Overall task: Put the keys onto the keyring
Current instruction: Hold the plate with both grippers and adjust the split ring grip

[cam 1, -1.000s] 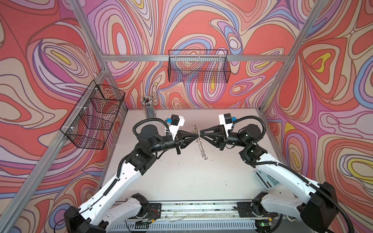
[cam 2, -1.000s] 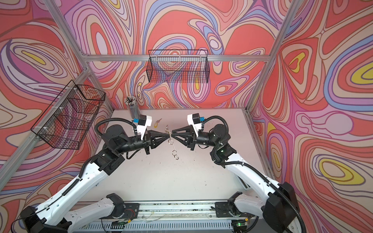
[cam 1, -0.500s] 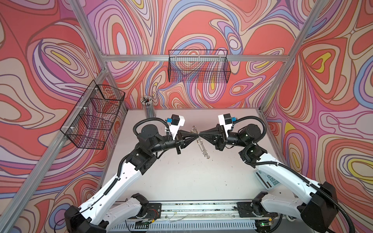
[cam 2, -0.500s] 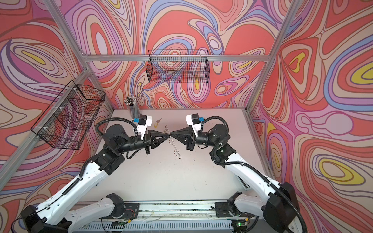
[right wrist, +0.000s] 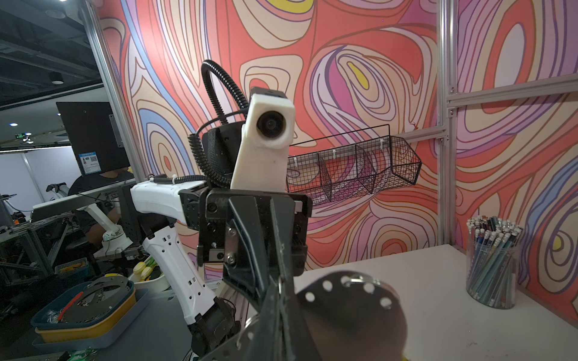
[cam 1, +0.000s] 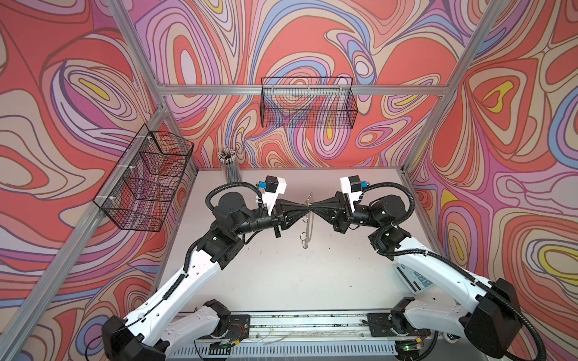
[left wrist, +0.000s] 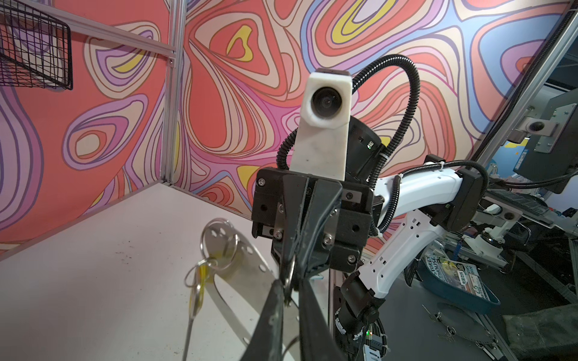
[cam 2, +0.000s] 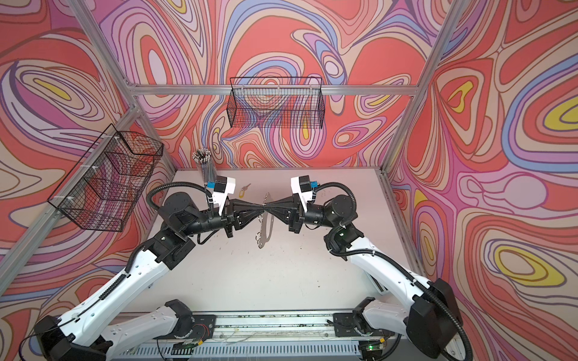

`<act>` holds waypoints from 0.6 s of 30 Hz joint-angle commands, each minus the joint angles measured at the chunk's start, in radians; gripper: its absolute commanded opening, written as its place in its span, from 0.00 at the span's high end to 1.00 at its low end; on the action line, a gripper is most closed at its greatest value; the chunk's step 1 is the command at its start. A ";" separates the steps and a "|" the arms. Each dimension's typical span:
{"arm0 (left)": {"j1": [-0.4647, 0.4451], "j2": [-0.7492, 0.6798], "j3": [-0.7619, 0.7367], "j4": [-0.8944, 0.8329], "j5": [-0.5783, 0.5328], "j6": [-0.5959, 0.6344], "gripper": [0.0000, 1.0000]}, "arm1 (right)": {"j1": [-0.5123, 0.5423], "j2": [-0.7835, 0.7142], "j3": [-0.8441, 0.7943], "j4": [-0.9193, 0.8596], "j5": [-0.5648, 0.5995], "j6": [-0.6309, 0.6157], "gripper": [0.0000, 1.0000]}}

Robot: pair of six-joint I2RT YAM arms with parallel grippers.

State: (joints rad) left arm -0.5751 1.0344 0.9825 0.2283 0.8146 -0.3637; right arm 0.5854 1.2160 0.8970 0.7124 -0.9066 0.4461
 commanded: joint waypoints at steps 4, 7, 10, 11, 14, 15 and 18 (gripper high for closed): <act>-0.005 0.007 0.015 0.069 0.018 -0.014 1.00 | 0.018 0.027 -0.020 0.059 -0.042 0.040 1.00; -0.005 -0.003 0.015 0.037 0.007 0.003 1.00 | 0.017 0.006 -0.021 -0.008 -0.018 -0.012 0.94; -0.005 -0.023 0.020 -0.018 -0.007 0.038 1.00 | 0.017 -0.033 -0.006 -0.152 0.008 -0.118 0.89; -0.005 -0.029 0.019 -0.030 -0.012 0.047 1.00 | 0.017 -0.041 -0.003 -0.179 0.013 -0.140 0.88; -0.005 -0.041 0.025 -0.069 -0.016 0.070 1.00 | 0.018 -0.060 0.013 -0.269 0.024 -0.195 0.85; -0.005 -0.040 0.028 -0.077 -0.016 0.073 1.00 | 0.016 -0.065 0.019 -0.286 0.025 -0.207 0.84; -0.005 -0.042 0.033 -0.106 -0.017 0.090 1.00 | 0.010 -0.081 0.020 -0.301 0.032 -0.213 0.82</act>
State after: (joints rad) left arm -0.5762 1.0138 0.9825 0.1474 0.8028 -0.3119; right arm 0.5953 1.1580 0.8974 0.4885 -0.8852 0.2882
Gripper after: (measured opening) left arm 0.044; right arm 0.178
